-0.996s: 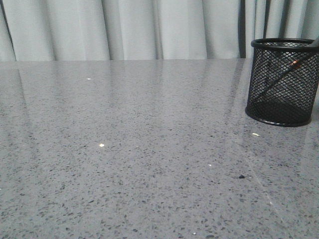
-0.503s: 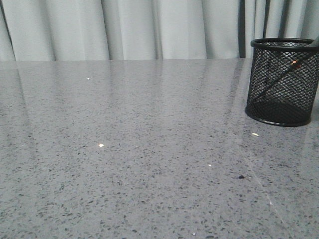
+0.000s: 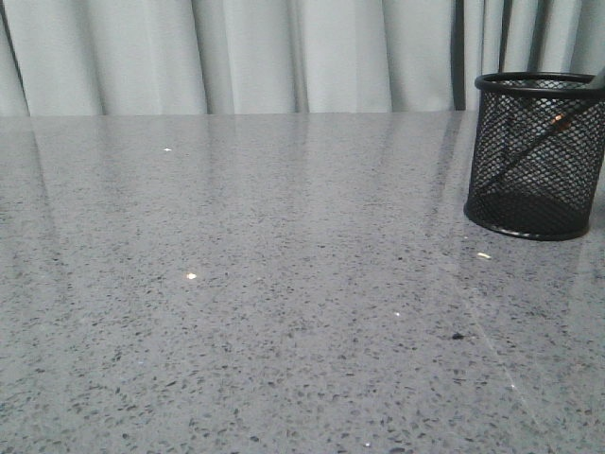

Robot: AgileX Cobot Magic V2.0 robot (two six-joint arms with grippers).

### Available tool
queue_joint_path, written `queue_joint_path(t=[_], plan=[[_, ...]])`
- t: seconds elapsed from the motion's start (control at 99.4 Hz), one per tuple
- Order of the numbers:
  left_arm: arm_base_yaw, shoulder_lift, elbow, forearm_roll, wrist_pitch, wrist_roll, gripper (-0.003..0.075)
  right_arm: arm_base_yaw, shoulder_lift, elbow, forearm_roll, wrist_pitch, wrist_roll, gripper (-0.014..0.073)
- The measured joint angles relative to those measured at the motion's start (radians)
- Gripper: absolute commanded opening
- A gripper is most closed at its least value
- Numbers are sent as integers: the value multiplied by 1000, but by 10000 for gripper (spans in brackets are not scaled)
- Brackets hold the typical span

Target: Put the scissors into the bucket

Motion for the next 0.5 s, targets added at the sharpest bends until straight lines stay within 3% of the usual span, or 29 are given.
queue_joint_path(t=[0.503], plan=[[0,0,0,0,0,0,-20,-2,0,102,-11,-4,0,-45]])
